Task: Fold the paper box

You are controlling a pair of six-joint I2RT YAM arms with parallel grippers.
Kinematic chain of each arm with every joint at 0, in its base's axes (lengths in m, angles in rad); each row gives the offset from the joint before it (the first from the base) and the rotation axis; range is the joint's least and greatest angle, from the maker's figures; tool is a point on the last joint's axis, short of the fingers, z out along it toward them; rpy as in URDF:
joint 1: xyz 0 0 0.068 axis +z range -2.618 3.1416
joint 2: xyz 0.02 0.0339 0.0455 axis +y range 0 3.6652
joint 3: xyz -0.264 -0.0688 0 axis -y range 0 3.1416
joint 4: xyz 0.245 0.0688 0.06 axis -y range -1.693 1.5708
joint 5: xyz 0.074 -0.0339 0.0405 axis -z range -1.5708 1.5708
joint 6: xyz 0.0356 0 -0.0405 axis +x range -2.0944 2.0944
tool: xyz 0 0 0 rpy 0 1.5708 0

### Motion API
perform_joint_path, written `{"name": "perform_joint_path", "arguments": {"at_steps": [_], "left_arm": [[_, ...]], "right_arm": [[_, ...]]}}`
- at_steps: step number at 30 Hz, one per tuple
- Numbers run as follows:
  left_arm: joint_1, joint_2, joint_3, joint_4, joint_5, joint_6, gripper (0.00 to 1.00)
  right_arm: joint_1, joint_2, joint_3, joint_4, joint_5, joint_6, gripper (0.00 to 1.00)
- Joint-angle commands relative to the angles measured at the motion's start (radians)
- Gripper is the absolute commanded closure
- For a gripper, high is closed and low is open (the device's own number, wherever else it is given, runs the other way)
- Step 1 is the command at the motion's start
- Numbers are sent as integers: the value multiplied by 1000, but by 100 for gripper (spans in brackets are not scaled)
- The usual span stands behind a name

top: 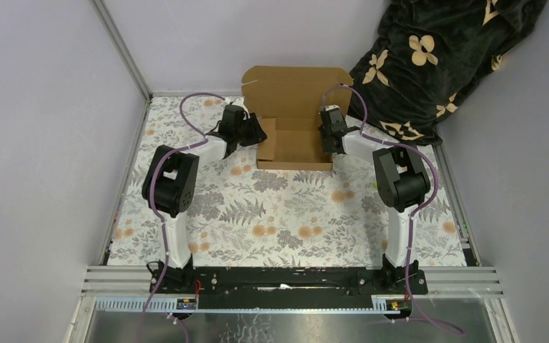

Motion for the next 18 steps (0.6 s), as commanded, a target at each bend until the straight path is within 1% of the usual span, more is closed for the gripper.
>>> {"name": "perform_joint_path", "arguments": {"at_steps": [1, 7, 18], "left_arm": [[-18, 33, 71, -37, -69, 72, 52], [-24, 69, 118, -44, -88, 107, 52], [-28, 102, 142, -34, -171, 137, 52]], "right_arm": [[11, 16, 27, -19, -26, -17, 79], [12, 18, 27, -21, -27, -24, 79], [11, 21, 24, -25, -40, -24, 79]]}}
